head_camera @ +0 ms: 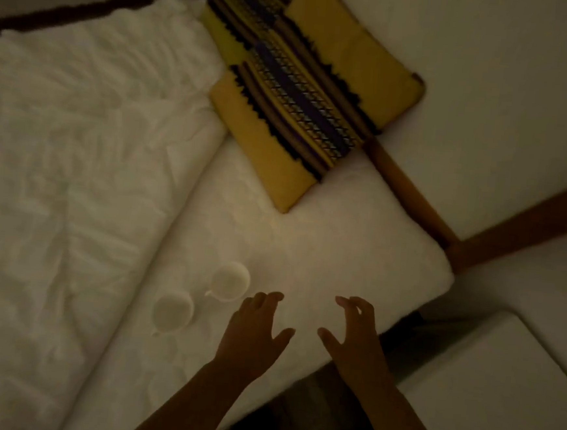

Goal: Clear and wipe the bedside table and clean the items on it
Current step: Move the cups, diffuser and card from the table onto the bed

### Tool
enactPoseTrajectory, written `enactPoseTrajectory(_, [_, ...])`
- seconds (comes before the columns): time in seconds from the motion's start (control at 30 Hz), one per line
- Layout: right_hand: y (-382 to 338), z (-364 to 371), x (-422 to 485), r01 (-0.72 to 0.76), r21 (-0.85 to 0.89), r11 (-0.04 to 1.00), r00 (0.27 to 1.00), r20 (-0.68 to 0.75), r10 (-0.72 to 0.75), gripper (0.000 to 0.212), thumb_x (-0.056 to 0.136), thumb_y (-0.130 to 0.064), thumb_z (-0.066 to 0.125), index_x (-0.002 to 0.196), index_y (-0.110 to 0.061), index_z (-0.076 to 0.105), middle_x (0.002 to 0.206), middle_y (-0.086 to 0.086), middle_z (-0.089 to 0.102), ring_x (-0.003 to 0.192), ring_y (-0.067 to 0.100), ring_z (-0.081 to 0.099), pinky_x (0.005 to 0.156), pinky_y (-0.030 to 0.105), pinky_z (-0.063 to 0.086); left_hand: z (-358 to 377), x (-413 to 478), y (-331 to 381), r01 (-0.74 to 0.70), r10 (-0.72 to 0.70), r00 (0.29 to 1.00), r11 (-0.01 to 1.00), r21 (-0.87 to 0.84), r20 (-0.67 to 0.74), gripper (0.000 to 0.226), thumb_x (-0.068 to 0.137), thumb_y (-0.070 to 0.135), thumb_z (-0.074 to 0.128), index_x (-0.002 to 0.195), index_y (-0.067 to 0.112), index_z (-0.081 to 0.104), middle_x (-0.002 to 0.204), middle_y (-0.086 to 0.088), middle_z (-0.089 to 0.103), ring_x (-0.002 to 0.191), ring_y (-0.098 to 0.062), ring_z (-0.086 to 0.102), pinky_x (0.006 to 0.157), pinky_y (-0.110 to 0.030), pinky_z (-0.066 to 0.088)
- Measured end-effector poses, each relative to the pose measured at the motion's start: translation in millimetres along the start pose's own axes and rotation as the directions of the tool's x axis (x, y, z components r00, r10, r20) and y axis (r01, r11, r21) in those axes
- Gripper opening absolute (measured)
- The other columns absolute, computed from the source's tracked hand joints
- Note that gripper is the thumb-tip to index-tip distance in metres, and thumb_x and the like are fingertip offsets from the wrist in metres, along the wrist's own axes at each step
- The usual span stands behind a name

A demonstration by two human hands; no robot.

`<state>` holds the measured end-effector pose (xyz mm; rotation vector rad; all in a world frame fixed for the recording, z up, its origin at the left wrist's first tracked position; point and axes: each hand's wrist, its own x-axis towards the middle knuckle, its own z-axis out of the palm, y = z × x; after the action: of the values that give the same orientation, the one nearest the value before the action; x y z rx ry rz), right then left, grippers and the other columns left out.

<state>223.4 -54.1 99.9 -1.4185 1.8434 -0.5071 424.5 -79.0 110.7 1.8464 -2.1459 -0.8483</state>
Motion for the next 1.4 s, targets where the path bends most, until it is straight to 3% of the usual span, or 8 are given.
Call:
enactPoseTrajectory(0.2, [99, -52, -55, -0.205, 0.098, 0.974, 0.962, -0.162, 0.218, 0.059, 0.087, -0.038, 0.066, 0.138, -0.028, 0.039, 0.140, -0.005, 0.039, 0.125, 0.012, 0.042, 0.108, 0.033, 0.038, 74, 13, 90, -0.192, 0.183, 0.948, 0.981, 0.008, 0.262, 0.062, 0.092, 0.056, 0.043, 0.146, 0.032, 0.025, 0.130, 0.007, 0.051, 0.117, -0.011, 0.048, 0.099, -0.030, 0.044])
enactPoseTrajectory(0.4, [204, -108, -132, -0.392, 0.144, 0.908, 0.869, -0.266, 0.417, 0.055, 0.088, -0.043, 0.062, 0.137, -0.027, 0.044, 0.130, -0.008, 0.049, 0.120, 0.011, 0.047, 0.101, 0.027, 0.040, 164, -4, 195, -0.308, 0.292, 0.809, 0.950, -0.054, 0.511, 0.066, 0.095, 0.052, 0.044, 0.151, 0.025, 0.021, 0.147, -0.001, 0.042, 0.130, -0.017, 0.044, 0.109, -0.038, 0.038])
enactPoseTrajectory(0.67, [316, -167, -228, -0.561, 0.307, 0.769, 0.666, -0.383, 0.640, 0.049, 0.087, -0.039, 0.065, 0.130, -0.023, 0.049, 0.114, -0.003, 0.056, 0.106, 0.012, 0.054, 0.091, 0.024, 0.045, 265, -35, 319, -0.634, 0.545, 0.643, 0.773, -0.025, 0.538, 0.053, 0.097, 0.048, 0.043, 0.144, 0.024, 0.039, 0.120, 0.004, 0.057, 0.112, -0.011, 0.054, 0.098, -0.026, 0.042])
enactPoseTrajectory(0.83, [366, -197, -267, -0.590, 0.348, 0.728, 0.589, -0.431, 0.684, 0.048, 0.088, -0.036, 0.065, 0.130, -0.022, 0.048, 0.121, -0.001, 0.052, 0.113, 0.015, 0.052, 0.091, 0.024, 0.041, 323, -42, 375, -0.699, 0.591, 0.562, 0.714, -0.051, 0.578, 0.056, 0.094, 0.050, 0.048, 0.143, 0.023, 0.039, 0.121, 0.002, 0.056, 0.114, -0.015, 0.054, 0.095, -0.032, 0.047])
enactPoseTrajectory(1.0, [400, -229, -277, -0.586, 0.290, 0.756, 0.520, -0.581, 0.626, 0.054, 0.085, -0.029, 0.068, 0.132, -0.012, 0.048, 0.135, 0.010, 0.044, 0.127, 0.025, 0.042, 0.106, 0.041, 0.039, 370, -32, 411, -0.693, 0.588, 0.562, 0.718, -0.057, 0.581, 0.063, 0.088, 0.045, 0.059, 0.142, 0.022, 0.036, 0.127, -0.003, 0.050, 0.119, -0.020, 0.051, 0.096, -0.038, 0.049])
enactPoseTrajectory(1.13, [427, -252, -274, -0.614, 0.295, 0.732, 0.427, -0.656, 0.622, 0.061, 0.083, -0.029, 0.070, 0.134, -0.011, 0.042, 0.137, 0.010, 0.037, 0.125, 0.026, 0.040, 0.098, 0.040, 0.047, 406, -21, 435, -0.699, 0.611, 0.565, 0.712, -0.073, 0.554, 0.080, 0.085, 0.042, 0.066, 0.149, 0.016, 0.026, 0.146, -0.006, 0.035, 0.133, -0.025, 0.036, 0.106, -0.039, 0.038])
enactPoseTrajectory(1.27, [449, -266, -259, -0.617, 0.300, 0.728, 0.422, -0.655, 0.627, 0.067, 0.080, -0.029, 0.075, 0.134, -0.012, 0.040, 0.136, 0.012, 0.036, 0.125, 0.028, 0.040, 0.092, 0.047, 0.052, 432, -18, 452, -0.705, 0.618, 0.589, 0.708, -0.043, 0.521, 0.093, 0.080, 0.044, 0.071, 0.151, 0.016, 0.019, 0.153, -0.007, 0.028, 0.140, -0.027, 0.028, 0.110, -0.047, 0.035])
enactPoseTrajectory(1.4, [467, -264, -243, -0.592, 0.343, 0.729, 0.427, -0.634, 0.645, 0.071, 0.079, -0.024, 0.076, 0.139, -0.012, 0.039, 0.138, 0.013, 0.035, 0.127, 0.029, 0.041, 0.098, 0.043, 0.048, 453, -15, 460, -0.707, 0.625, 0.593, 0.706, -0.043, 0.508, 0.090, 0.076, 0.043, 0.075, 0.146, 0.012, 0.029, 0.149, -0.009, 0.036, 0.140, -0.027, 0.027, 0.110, -0.048, 0.034])
